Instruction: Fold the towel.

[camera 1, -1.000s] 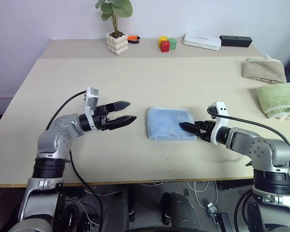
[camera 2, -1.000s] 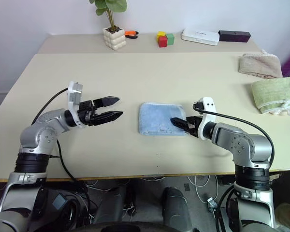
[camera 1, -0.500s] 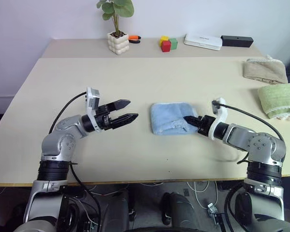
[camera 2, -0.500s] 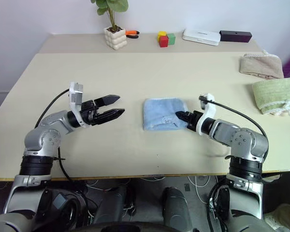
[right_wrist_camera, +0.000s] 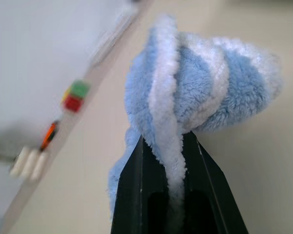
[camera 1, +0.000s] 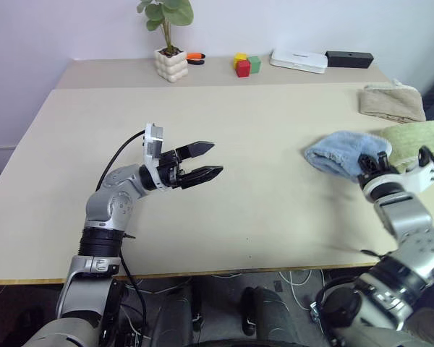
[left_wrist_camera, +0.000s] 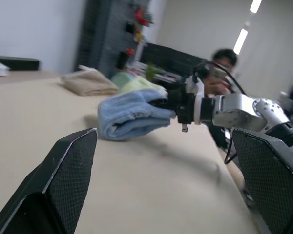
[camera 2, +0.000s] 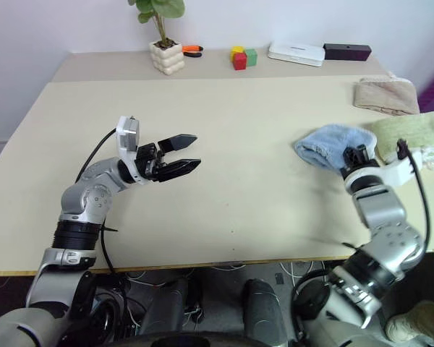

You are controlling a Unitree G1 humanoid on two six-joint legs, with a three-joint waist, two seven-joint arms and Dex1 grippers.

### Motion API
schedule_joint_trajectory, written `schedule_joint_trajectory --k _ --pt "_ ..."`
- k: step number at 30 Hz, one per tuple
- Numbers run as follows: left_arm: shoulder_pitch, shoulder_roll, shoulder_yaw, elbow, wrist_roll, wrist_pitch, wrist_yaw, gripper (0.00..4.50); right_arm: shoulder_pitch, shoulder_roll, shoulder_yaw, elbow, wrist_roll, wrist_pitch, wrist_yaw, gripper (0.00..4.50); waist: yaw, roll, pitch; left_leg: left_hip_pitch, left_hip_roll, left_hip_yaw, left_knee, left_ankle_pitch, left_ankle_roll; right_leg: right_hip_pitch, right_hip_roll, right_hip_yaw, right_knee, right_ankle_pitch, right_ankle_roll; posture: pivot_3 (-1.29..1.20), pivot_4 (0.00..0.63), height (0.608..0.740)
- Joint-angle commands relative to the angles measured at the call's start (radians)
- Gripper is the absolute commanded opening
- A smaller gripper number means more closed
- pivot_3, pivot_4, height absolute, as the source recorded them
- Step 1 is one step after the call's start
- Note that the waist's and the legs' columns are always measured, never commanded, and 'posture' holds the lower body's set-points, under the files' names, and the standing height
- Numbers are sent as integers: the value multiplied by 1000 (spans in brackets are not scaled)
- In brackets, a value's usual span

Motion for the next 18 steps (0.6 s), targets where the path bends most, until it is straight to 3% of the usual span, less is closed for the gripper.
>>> schedule_joint_trajectory --k 1,7,18 --pt "-38 43 -10 33 32 -55 -76 4500 55 83 -2 -56 25 -102 -109 42 -3 1 0 1 0 0 -2 1 -1 0 0 0 0 0 0 0 150 740" --pt "-51 51 4 79 39 -88 -85 4500 139 126 37 -67 37 -190 -210 42 0 1 -1 2 -1 -1 -4 1 -1 0 0 1 -1 0 0 0 150 740" --pt "-20 -38 -6 63 35 -113 -39 4500 181 37 181 -124 112 -180 -256 42 -6 1 -1 2 0 -1 -4 1 -1 0 0 1 -1 0 0 0 150 740"
